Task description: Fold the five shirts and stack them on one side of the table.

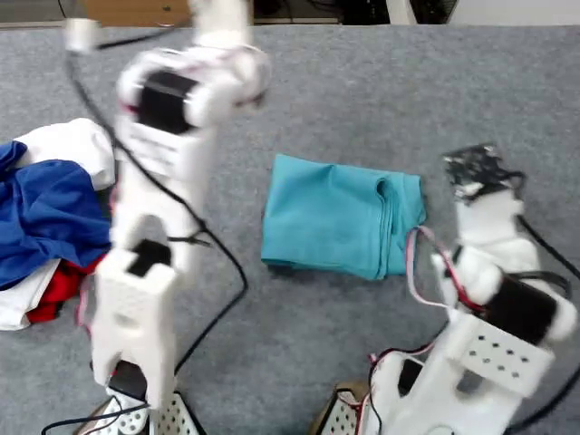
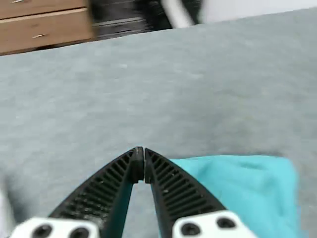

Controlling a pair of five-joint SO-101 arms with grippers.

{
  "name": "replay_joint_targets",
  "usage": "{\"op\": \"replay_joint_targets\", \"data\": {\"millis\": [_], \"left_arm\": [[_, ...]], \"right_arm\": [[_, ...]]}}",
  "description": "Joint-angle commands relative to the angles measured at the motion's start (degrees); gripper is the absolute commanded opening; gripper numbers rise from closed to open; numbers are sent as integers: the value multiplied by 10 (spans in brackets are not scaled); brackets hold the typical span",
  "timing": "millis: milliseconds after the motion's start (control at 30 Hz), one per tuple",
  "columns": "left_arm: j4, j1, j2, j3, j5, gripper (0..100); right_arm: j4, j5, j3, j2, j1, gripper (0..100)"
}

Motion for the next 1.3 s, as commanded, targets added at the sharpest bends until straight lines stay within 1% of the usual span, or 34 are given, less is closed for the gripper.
{"op": "replay_joint_targets", "data": {"millis": [0, 133, 233, 433, 500, 567, 700, 733, 867, 1033, 1267], "left_arm": [[7, -73, -102, 127, -25, 18], [7, -138, -192, 269, -47, 18], [6, -184, -240, 348, -57, 19], [6, -256, -280, 450, -57, 19], [5, -271, -281, 469, -57, 19], [5, -279, -280, 484, -57, 19], [5, -280, -277, 500, -57, 19], [5, -279, -277, 502, -57, 19], [5, -279, -277, 502, -55, 19], [4, -279, -277, 502, -56, 19], [4, -279, -277, 502, -57, 19]], "right_arm": [[-27, -53, 12, 25, -96, 2], [-71, -85, 11, 99, -160, 2], [-108, -85, -3, 162, -198, 2], [-157, -87, -52, 277, -215, 2], [-174, -114, -70, 317, -216, 2], [-199, -146, -87, 361, -218, 13], [-226, -180, -129, 456, -235, 112], [-229, -184, -142, 479, -240, 124], [-231, -186, -201, 554, -253, 119], [-226, -183, -266, 609, -248, 120], [-231, -182, -276, 633, -251, 120]]}}
